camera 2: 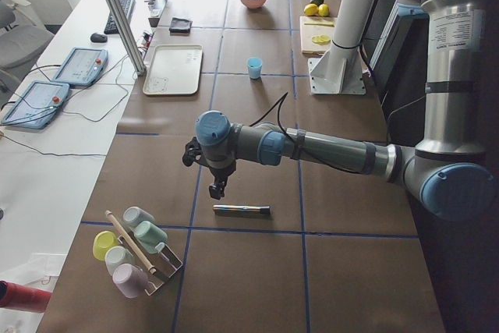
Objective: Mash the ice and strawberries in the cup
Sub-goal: 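Move the empty left gripper back toward the metal muddler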
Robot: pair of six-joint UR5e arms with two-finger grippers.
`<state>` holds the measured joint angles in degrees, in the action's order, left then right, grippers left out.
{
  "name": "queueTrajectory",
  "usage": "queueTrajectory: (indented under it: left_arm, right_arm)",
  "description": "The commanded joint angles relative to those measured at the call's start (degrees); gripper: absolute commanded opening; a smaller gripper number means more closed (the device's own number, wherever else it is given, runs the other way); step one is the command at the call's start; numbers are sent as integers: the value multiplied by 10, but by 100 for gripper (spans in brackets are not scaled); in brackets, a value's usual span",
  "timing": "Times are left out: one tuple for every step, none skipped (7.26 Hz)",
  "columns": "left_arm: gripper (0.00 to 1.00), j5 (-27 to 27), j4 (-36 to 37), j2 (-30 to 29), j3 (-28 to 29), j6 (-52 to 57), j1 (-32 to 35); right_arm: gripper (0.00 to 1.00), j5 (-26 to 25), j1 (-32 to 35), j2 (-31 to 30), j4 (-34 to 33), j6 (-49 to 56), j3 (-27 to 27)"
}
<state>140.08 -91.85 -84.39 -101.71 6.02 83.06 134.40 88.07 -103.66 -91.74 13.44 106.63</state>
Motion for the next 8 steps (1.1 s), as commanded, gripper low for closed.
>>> queueTrajectory:
  left_arm:
    - [100, -10, -68, 15, 29, -74, 4]
    - [100, -26, -133, 20, 49, -127, 3]
    - [100, -53, -201, 20, 75, -182, -3]
    - [100, -55, -246, 20, 95, -217, -31]
    - [100, -73, -289, 20, 111, -260, -60]
    - [100, -102, -327, 19, 124, -307, -95]
    - [100, -121, -359, 19, 139, -339, -126]
    - [100, -138, -385, 18, 159, -357, -150]
  right_arm:
    - [100, 1, 0, -2, 0, 0, 1]
    - [100, 1, 0, -2, 0, 0, 1]
    - [100, 1, 0, -2, 0, -1, 1]
    - [100, 1, 0, -2, 0, -1, 2]
    - [100, 1, 0, -2, 0, -1, 1]
    - [100, 1, 0, -2, 0, -1, 1]
    - [100, 1, 0, -2, 0, -1, 1]
    - [100, 1, 0, -2, 0, 0, 0]
